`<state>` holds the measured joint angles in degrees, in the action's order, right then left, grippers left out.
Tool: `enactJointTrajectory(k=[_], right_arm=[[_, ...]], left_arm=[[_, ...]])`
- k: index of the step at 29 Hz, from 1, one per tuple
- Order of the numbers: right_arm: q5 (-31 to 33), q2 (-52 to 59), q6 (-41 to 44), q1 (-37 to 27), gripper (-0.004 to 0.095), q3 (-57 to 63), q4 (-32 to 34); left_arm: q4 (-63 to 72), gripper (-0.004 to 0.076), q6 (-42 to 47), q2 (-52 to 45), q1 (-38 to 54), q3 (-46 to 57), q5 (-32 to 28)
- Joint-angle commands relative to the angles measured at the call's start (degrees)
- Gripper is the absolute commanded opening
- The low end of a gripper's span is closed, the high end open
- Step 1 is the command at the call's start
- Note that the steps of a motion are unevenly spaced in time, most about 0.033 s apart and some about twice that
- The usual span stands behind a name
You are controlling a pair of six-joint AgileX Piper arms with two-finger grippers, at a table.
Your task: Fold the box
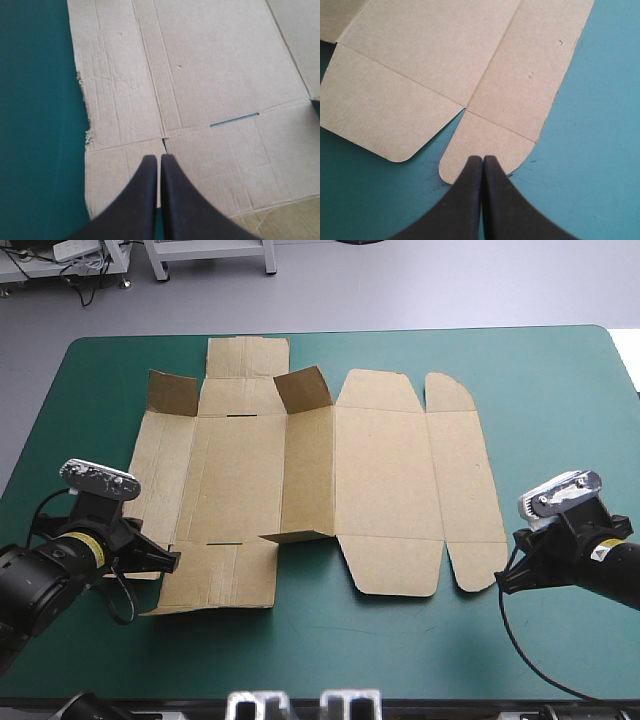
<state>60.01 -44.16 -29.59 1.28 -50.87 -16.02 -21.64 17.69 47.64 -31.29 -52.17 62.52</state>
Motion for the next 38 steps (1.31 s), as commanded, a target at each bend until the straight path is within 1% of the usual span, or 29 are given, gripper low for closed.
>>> enactJointTrajectory(k=[1,4,6,8,10,14,17,20,23,28,30,31,32,34,36,37,38], right_arm=[[-2.34,-0.1,-0.91,0.12,-0.0018,-1.56,-1.21],[-2.2,-0.1,-0.91,0.12,-0.0018,-1.56,-1.21],[-2.2,-0.1,-0.91,0.12,-0.0018,-1.56,-1.21],[-2.2,-0.1,-0.91,0.12,-0.0018,-1.56,-1.21],[-2.2,-0.1,-0.91,0.12,-0.0018,-1.56,-1.21],[-2.2,-0.1,-0.91,0.12,-0.0018,-1.56,-1.21],[-2.07,-0.1,-0.91,0.12,-0.0018,-1.56,-1.21],[-2.07,-0.1,-0.91,0.12,-0.0018,-1.56,-1.98],[-2.42,-0.1,-0.91,0.12,-0.0018,-1.56,-2.77],[-2.42,-0.1,-1.29,0.12,-0.0018,-1.56,-4.02],[-2.42,-0.1,-1.29,0.12,-0.0018,-1.56,-4.02],[-2.42,-0.1,-1.29,0.12,-0.0018,-1.56,-4.02],[-2.42,-0.1,-1.29,0.12,-0.0018,-1.56,-4.02],[-2.42,-0.1,-1.29,0.12,-0.0018,-1.56,-4.02],[-2.42,-0.1,-1.29,0.12,-0.0018,-1.56,-4.02],[-2.42,-0.1,-1.29,0.12,-0.0018,-1.56,-4.02],[-2.42,-0.1,-1.29,0.12,-0.0018,-1.56,-4.02]], left_arm=[[0.09,0.0017,-0.17,1.38,-0.27,-1.47,-2.9],[0.63,0.0017,-1.02,2.96,2.19,-1.47,-3.66],[4.04,0.0017,-4.94,4.01,6.65,-1.47,-4.82],[10.49,0.0017,-12.81,4.89,12.45,-1.47,-6.3],[19.46,0.0017,-22.77,6.04,20.44,-1.47,-7.37],[34.56,0.0017,-39.99,8.79,37.21,-1.47,-6.1],[43.08,0.0017,-49.12,11.54,49.04,-1.47,-4.99],[51.6,0.0017,-51.74,15.17,59.07,-1.47,-4.87],[57.37,0.0017,-54.52,19.3,65.5,-1.47,-4.23],[60.73,0.0022,-53.44,26.68,69.49,-1.47,-6.54],[60.73,0.0076,-54.01,29.72,69.38,-1.47,-6.25],[61.78,0.0183,-54.01,33.04,69.38,-1.47,-5.56],[62.22,0.0238,-54.01,34.3,69.38,-1.58,-5.56],[62.22,0.0386,-54.01,37.26,69.38,-2.6,-5.69],[61.98,0.0503,-54.01,39.34,69.38,-3.94,-5.44],[61.98,0.0552,-54.01,40.18,69.38,-4.72,-5.27],[62.09,0.0585,-54.14,40.86,69.38,-5.37,-4.76]])
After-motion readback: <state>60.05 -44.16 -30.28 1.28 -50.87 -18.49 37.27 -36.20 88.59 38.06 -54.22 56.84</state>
